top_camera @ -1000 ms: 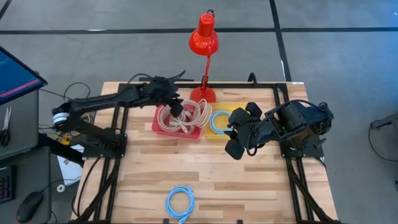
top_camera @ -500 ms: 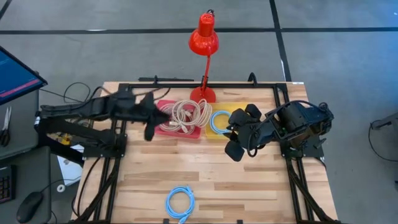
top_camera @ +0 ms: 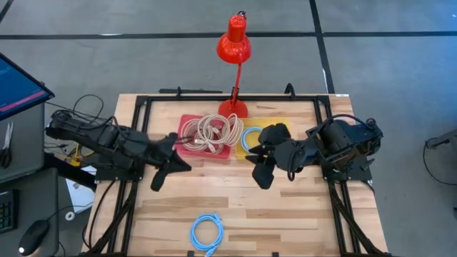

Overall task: Sort HDMI cables
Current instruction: Put the blue HDMI cable into the yellow bin

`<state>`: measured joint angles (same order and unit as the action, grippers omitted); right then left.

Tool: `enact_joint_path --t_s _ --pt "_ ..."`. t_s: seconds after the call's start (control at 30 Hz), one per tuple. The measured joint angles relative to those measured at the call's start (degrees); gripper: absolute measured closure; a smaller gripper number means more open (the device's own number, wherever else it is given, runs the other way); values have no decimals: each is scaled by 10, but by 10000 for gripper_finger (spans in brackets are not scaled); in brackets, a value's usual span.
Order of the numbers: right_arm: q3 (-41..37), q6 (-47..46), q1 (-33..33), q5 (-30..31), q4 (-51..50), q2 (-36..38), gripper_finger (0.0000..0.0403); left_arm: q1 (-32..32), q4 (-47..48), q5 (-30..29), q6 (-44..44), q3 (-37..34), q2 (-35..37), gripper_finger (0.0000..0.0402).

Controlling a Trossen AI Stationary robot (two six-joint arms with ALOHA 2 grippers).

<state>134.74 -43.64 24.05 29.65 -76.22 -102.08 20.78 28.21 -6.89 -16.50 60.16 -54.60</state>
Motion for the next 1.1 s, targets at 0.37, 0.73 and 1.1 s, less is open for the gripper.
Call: enact_joint_path --t_s 0.37,0.73,1.1 --pt "1 -70 29 1 19 -47 295 88 -1 -37 -20 0 -5 394" --pt "0 -180 41 -60 17 -143 295 138 -1 -52 -31 0 -7 395" --pt "0 -314 38 -152 49 -252 295 146 1 -53 -29 1 -7 395"
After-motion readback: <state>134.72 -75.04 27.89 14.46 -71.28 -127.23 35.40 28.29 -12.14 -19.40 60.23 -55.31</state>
